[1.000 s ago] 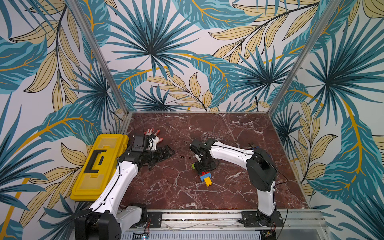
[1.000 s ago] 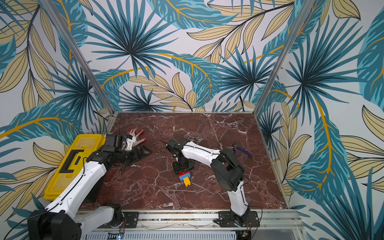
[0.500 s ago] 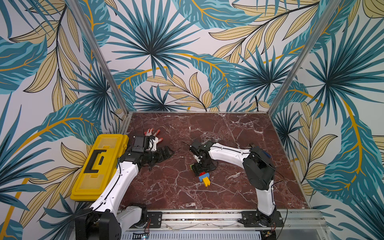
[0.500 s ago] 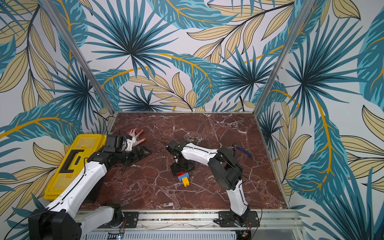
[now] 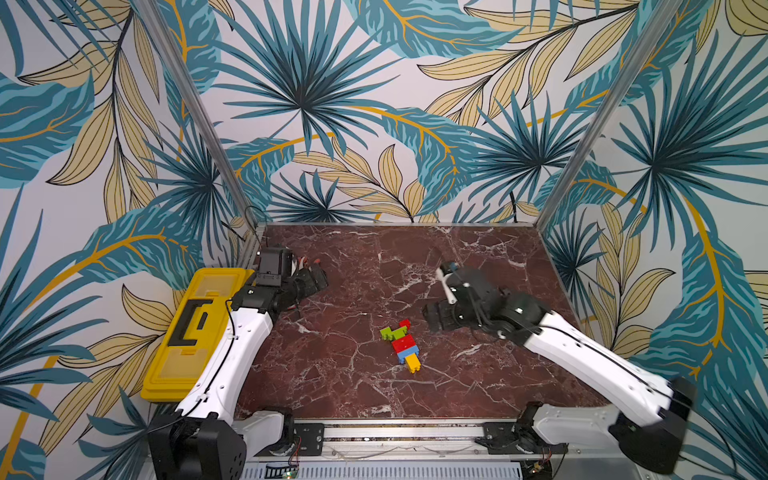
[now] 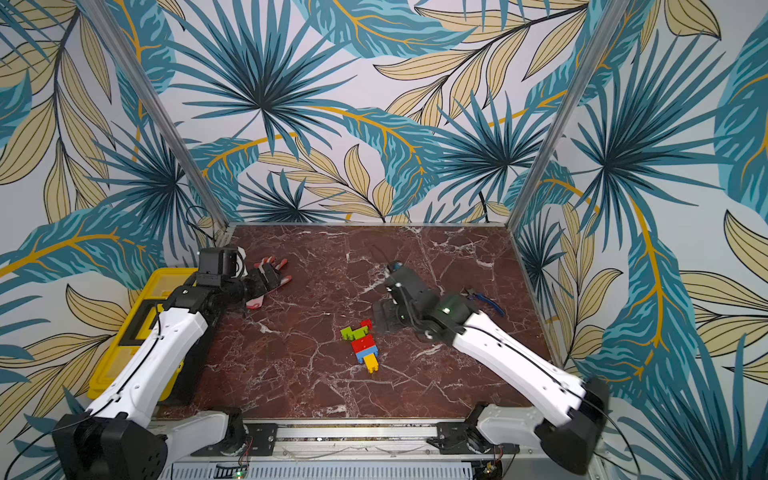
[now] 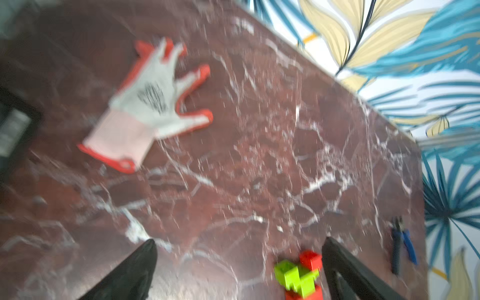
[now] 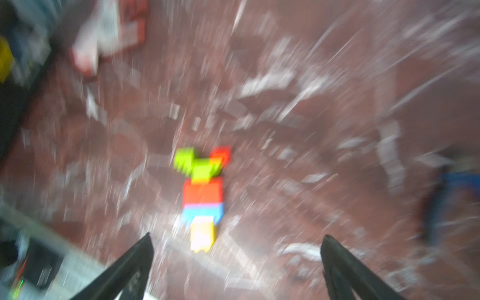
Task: Assemble a carrot with lego
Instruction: Adjust the lego brick at the center of the board, then reset both arms
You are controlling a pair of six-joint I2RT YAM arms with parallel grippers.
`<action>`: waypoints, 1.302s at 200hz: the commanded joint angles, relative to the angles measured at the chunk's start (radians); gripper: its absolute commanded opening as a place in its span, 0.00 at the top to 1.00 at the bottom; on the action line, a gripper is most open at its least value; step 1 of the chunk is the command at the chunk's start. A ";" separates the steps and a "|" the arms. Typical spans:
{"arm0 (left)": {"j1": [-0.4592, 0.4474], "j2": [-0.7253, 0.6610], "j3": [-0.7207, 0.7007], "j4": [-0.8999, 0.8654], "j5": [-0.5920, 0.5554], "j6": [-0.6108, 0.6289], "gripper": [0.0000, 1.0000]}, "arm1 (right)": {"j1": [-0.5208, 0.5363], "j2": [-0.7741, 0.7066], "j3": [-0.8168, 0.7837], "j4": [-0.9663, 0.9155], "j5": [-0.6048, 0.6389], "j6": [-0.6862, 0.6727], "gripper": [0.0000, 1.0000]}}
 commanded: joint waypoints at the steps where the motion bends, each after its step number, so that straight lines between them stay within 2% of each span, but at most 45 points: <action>1: 0.016 -0.064 -0.107 0.217 -0.280 0.155 0.01 | -0.060 -0.192 -0.252 0.339 0.373 -0.092 0.01; 15: 0.015 -0.111 -0.282 0.496 -0.361 0.291 0.01 | -0.112 -0.318 -0.473 0.708 0.479 -0.196 0.01; 27: 0.016 -0.109 -0.428 0.738 -0.345 0.431 0.01 | -0.156 -0.365 -0.666 1.042 0.515 -0.395 0.01; 36: 0.016 -0.073 -0.487 0.839 -0.342 0.488 0.00 | -0.196 -0.352 -0.785 1.276 0.559 -0.512 0.01; 48: 0.021 0.006 -0.505 0.883 -0.380 0.440 0.01 | -0.285 -0.306 -0.858 1.369 0.577 -0.531 0.01; 67: 0.021 0.119 -0.555 1.044 -0.373 0.444 0.01 | -0.418 -0.238 -0.935 1.436 0.493 -0.464 0.01; 85: 0.017 0.209 -0.619 1.250 -0.380 0.520 0.01 | -0.480 -0.110 -0.980 1.614 0.461 -0.426 0.01; 96: 0.026 0.253 -0.645 1.340 -0.364 0.514 0.01 | -0.496 -0.004 -0.972 1.679 0.428 -0.432 0.01; 114: 0.038 0.413 -0.726 1.689 -0.340 0.534 0.01 | -0.523 0.252 -0.984 1.950 0.423 -0.378 0.01; 124: 0.032 0.398 -0.697 1.619 -0.345 0.539 0.01 | -0.545 0.432 -0.967 2.159 0.363 -0.437 0.01; 129: 0.033 0.381 -0.685 1.569 -0.343 0.533 0.01 | -0.541 0.440 -0.939 2.109 0.312 -0.470 0.00; 134: 0.033 0.369 -0.677 1.532 -0.344 0.527 0.01 | -0.542 0.396 -0.900 1.958 0.272 -0.461 0.01; 146: 0.037 0.365 -0.671 1.509 -0.342 0.521 0.01 | -0.643 0.320 -0.800 1.585 0.160 -0.296 0.01; 156: 0.037 0.366 -0.671 1.509 -0.341 0.520 0.01 | -0.704 0.432 -0.794 1.762 0.076 -0.316 0.00; 170: 0.038 0.363 -0.672 1.509 -0.340 0.521 0.01 | -0.701 0.354 -0.744 1.521 0.090 -0.263 0.00; 186: 0.039 0.363 -0.672 1.509 -0.338 0.519 0.01 | -0.700 0.417 -0.792 1.732 0.080 -0.319 0.00; 204: 0.039 0.363 -0.671 1.509 -0.338 0.519 0.01 | -0.700 0.374 -0.766 1.607 0.075 -0.299 0.00; 232: 0.039 0.361 -0.674 1.509 -0.339 0.519 0.01 | -0.689 0.395 -0.822 1.748 0.055 -0.339 0.01; 260: 0.039 0.361 -0.674 1.509 -0.338 0.519 0.01 | -0.702 0.408 -0.760 1.647 0.003 -0.334 0.00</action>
